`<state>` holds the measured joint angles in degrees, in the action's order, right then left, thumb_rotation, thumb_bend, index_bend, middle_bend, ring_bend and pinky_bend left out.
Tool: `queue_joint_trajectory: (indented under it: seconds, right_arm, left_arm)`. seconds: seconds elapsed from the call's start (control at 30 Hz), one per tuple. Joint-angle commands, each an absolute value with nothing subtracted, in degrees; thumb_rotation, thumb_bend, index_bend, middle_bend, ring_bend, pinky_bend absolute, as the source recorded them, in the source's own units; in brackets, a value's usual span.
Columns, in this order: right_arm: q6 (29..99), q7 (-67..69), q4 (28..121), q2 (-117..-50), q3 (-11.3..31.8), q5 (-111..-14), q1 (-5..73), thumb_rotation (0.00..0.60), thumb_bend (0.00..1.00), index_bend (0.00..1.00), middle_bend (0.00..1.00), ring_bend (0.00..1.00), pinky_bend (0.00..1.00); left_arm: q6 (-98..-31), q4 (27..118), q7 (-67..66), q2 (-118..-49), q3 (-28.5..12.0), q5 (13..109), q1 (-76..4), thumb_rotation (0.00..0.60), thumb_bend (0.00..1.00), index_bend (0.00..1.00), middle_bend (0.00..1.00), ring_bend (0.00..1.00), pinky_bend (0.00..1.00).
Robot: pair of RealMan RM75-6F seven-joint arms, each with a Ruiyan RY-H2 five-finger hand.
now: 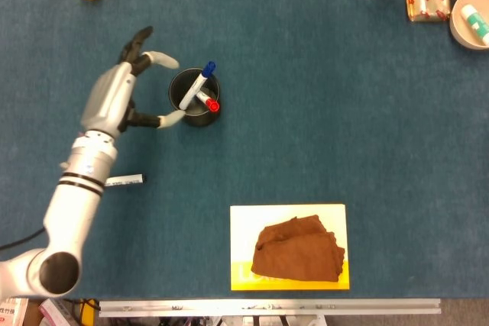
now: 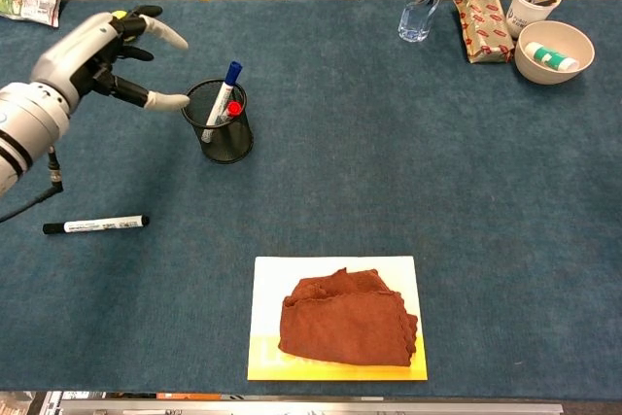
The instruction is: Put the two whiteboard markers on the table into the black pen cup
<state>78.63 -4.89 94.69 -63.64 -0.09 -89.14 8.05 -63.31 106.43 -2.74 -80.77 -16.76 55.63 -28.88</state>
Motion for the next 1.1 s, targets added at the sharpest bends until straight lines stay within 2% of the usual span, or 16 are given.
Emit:
queue_joint_trajectory:
  seconds: [0.03,0.13,0.33,0.57,0.7,0.87,1.1]
  right_arm:
    - [78.5,-5.0,94.6,-63.7,-0.1,-89.1,8.1,0.6,0.0,0.4,0.36,0.27,0.4]
    - [78.6,-4.9,94.7,-63.7,0.0,-88.9,8.1,0.6,0.0,0.4,0.36,0.27,0.4]
    - [78.6,-4.9,94.6,-63.6,0.0,-88.8,8.1,0.6,0.0,0.4,0.36,0.27,0.4]
    - [78.3,-5.0,94.5,-63.7,0.0,-88.8,8.2,0.6,0.0,0.4,0.36,0.27,0.4]
    - [78.4,-4.8,94.6,-63.6,0.1,-88.6,8.1,0.6,0.0,0.4,0.36,0.27,0.4]
    - [78.3,-4.8,94.5,-63.6,0.1,-88.5,8.2,0.6,0.0,0.4,0.36,0.27,0.4]
    - [78.2,-4.9,94.5,-63.6,0.1,-88.3,8.2,0.6,0.0,0.4,0.36,0.27,0.4]
  left_arm:
    - [-65.8,109.9,-6.1,-77.1,-15.7,55.5,-28.5,0.6,0.02,0.34,0.0,0.0,0.16]
    - [-66.3,111.5,-9.7,-74.6,-14.5,54.8,-28.3,0.6,0.03,0.36,0.0,0.0,0.16]
    - [-68.5,115.5,-24.2,-69.9,-9.5,52.8,-29.0,0.6,0.07,0.43,0.0,0.0,0.15]
    - [-69.3,119.5,-37.6,-68.6,-6.2,44.8,-32.0,0.6,0.16,0.47,0.0,0.0,0.01]
    - [-69.3,121.3,-43.8,-67.7,-4.6,39.0,-34.4,0.6,0.17,0.47,0.0,0.0,0.0]
    - [-69.1,123.7,-48.5,-67.0,-3.6,30.7,-37.5,0.6,0.17,0.47,0.0,0.0,0.0]
    - [-69.2,124.0,-49.2,-67.7,-2.0,27.4,-39.2,0.6,0.17,0.47,0.0,0.0,0.0]
